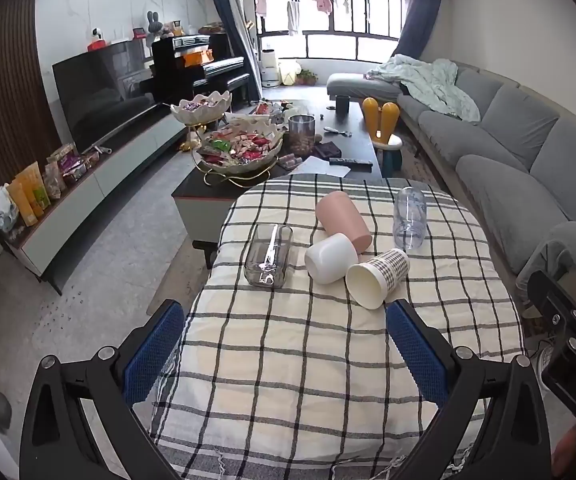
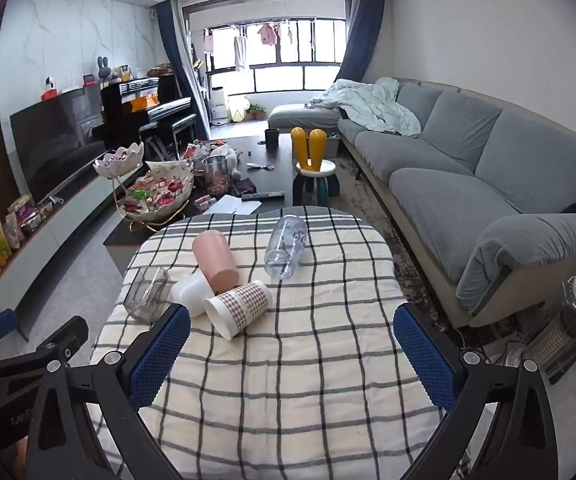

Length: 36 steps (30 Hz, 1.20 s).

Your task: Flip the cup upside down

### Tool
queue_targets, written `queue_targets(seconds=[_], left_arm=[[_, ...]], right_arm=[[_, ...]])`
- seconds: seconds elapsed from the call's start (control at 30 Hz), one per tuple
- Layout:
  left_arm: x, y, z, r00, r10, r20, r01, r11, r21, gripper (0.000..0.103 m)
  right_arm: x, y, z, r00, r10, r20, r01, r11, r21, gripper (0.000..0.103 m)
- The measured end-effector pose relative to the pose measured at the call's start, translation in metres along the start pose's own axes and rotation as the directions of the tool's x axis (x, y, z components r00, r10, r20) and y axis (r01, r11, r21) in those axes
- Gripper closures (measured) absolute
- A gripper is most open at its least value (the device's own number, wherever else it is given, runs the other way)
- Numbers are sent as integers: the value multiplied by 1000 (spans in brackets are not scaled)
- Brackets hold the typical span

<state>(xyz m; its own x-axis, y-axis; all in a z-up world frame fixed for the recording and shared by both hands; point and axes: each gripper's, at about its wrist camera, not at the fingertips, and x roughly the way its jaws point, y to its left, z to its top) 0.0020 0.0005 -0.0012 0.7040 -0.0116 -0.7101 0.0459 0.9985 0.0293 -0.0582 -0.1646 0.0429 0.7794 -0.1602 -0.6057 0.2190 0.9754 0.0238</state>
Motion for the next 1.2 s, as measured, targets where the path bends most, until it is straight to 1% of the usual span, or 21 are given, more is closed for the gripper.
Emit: queue_targets(seconds=[0.03,0.13,0.23,0.27,0.6,1.2], left_arm=[[-2,-2,-1,999,24,23,-25,1000,13,0],[-1,-5,-1,999,32,27,-32,999,16,0],[0,-9,-1,999,33,29,-34,999,14,0],[-3,-2,2,999,20,28,-20,1000,8,0],[-7,0,4,999,15,33,-16,1000,9,0],[-22,2,12,998,30,56,-31,1000,3,0]], right_arm=[[0,0,0,1000,-1,-3,1,1000,-1,1],[0,0,0,1000,-5,3,5,1000,0,1],[0,0,-1,1000,-8,7,8,1000,0,1],[0,0,-1,1000,-10,9,10,1000,0,1],[-2,0,-1,1000,-3,4,3,1000,-2,1],[-2,-2,0,1000,-2,1,2,1000,4,1]])
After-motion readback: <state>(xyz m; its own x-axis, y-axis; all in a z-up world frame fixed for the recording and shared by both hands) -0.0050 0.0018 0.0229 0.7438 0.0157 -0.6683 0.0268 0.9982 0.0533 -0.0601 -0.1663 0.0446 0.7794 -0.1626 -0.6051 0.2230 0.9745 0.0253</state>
